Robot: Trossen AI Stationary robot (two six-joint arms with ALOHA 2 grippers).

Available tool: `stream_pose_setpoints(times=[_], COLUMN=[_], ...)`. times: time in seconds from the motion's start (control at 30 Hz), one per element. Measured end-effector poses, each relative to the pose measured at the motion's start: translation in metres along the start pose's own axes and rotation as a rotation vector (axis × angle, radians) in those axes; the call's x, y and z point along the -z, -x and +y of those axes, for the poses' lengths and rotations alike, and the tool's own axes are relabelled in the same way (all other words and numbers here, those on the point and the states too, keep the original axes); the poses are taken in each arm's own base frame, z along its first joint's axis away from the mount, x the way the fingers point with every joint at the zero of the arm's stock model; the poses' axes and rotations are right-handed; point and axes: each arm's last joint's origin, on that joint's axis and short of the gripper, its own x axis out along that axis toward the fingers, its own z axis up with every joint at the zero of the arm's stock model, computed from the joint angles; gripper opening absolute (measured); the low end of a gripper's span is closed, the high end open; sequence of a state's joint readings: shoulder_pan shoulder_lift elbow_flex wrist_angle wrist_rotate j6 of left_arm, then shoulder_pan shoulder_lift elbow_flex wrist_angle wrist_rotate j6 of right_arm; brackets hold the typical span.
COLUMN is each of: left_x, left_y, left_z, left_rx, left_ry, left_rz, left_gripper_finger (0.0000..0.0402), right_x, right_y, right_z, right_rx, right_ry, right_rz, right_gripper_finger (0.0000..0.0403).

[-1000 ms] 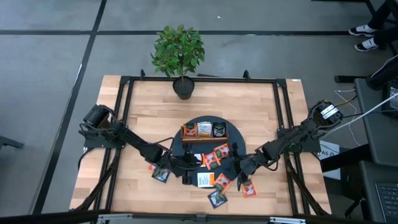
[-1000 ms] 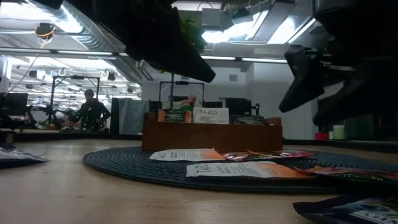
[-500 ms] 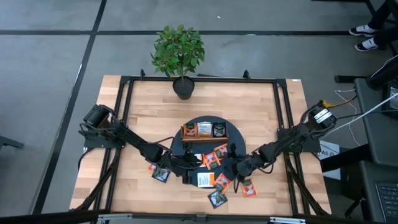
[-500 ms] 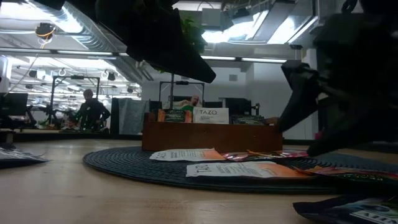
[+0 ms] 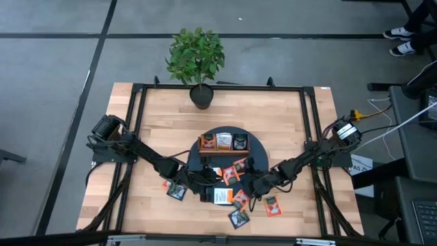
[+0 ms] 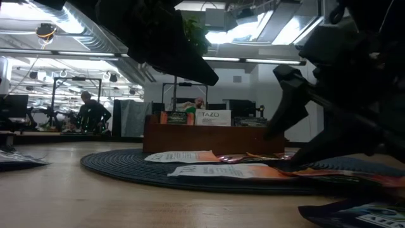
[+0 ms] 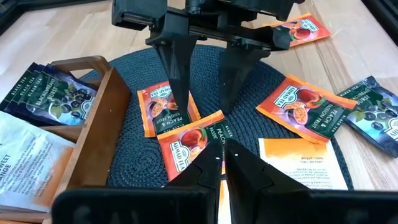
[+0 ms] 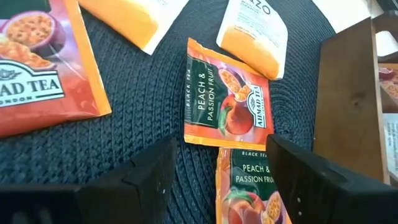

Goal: Pick & Place Tea
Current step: Put the orange tea bag into the left side of the wooden organizer

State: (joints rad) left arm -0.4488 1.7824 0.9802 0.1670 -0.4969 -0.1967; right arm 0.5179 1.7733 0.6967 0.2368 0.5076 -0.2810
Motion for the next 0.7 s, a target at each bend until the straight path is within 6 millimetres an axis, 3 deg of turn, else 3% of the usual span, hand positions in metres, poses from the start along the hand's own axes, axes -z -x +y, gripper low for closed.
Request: stream_pose_setpoints(times=[0.7], left_x=[0.001], left_y=[0.0], left_z=[0.0002], left_rx=[-0.003], left_ry=[-0.005], left_rz=[0.009], left_gripper_finger=[0.0017], right_x=[-0.0044], right_y=[0.0001], right_z=[-0.0032], right_rx=[-0.004], right_ry=[0.06], right_rz=[0.005], right_gripper_finger=[0.024])
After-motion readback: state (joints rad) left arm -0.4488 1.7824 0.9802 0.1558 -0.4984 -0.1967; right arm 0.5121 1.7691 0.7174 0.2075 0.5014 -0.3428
